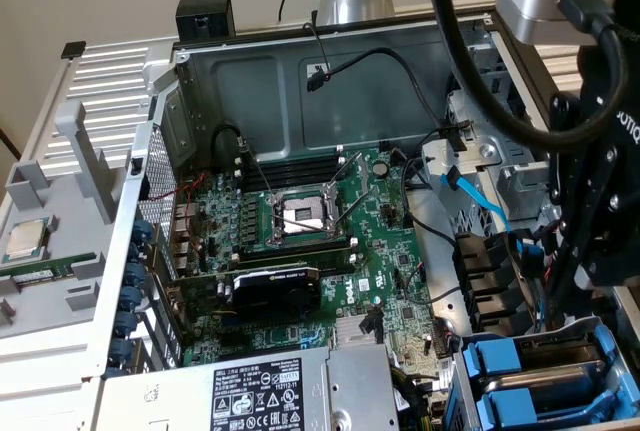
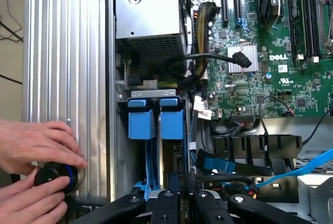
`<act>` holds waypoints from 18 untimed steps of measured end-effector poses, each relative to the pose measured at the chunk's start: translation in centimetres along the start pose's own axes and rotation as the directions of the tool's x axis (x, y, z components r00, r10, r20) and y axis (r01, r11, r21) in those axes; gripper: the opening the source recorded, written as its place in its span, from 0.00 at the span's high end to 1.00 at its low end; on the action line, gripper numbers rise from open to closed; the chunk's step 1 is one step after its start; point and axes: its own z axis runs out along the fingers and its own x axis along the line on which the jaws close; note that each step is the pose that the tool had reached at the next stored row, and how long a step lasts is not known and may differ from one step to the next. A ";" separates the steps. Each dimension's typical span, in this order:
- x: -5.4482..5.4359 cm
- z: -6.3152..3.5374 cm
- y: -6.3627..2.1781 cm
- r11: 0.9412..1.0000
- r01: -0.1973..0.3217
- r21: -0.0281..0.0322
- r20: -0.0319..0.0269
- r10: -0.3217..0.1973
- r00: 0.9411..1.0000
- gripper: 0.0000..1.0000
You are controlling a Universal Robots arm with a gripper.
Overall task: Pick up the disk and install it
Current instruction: 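Insert the first disk wire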
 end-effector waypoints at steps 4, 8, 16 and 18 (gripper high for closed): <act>0.1 0.06 -0.01 1.000 -0.028 -0.005 0.002 0.028 1.000 0.84; 0.1 0.34 -0.08 0.999 -0.032 -0.022 0.001 0.032 0.999 0.84; 0.2 0.54 -0.43 0.999 -0.039 -0.030 -0.001 0.039 0.999 0.84; 0.4 0.57 -0.49 0.999 -0.040 -0.030 -0.001 0.040 0.999 0.84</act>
